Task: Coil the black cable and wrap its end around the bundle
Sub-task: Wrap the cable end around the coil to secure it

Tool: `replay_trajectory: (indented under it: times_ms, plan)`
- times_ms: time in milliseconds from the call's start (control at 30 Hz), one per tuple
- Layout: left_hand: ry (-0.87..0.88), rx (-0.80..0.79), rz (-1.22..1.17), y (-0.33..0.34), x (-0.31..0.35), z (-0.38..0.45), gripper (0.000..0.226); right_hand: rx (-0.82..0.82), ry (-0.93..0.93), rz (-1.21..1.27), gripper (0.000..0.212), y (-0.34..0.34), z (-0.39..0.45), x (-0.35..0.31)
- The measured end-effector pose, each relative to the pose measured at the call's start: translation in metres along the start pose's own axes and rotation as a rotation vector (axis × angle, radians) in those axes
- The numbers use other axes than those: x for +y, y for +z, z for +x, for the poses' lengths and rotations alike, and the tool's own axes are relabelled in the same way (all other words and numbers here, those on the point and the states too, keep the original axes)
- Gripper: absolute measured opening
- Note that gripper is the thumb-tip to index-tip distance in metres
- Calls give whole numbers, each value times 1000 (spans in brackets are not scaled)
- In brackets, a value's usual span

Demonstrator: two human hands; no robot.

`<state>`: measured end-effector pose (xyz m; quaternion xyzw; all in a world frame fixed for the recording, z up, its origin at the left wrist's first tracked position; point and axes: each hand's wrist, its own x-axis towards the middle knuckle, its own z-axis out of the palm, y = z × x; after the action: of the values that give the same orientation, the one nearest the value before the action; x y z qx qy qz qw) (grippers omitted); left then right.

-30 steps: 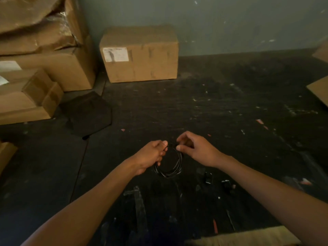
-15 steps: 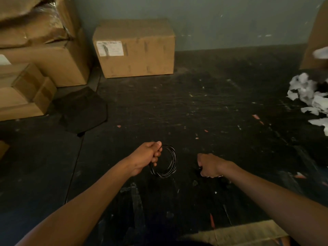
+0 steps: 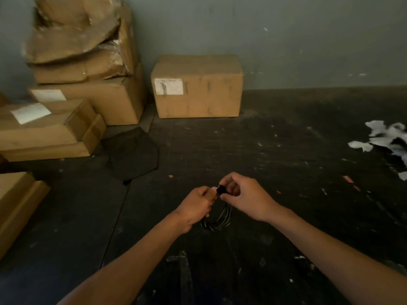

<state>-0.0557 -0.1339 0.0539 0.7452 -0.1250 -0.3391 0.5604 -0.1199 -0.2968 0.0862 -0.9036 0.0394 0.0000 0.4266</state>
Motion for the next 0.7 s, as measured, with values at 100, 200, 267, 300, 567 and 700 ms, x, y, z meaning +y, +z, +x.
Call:
replay_trajectory:
  times_ms: [100,200,267,300,567,700]
  plan:
    - [60,39,-14,-8,13,-6,28,49,-79,-29,27,2,9,-12]
    - [111,61,-9,-19,25,-13,31,93,-153,-58,27,2,18,-24]
    - [136,81,16,-25,33,-17,35,105,-196,-68,28,2,24,-32]
    - [152,99,46,-27,36,-18,35,105,-213,-74,28,2,26,-35]
    - [217,213,173,-41,48,-22,26,94,-256,59,15,3,35,-44]
    - [171,180,153,-45,47,-19,27,110,-293,47,14,1,36,-44]
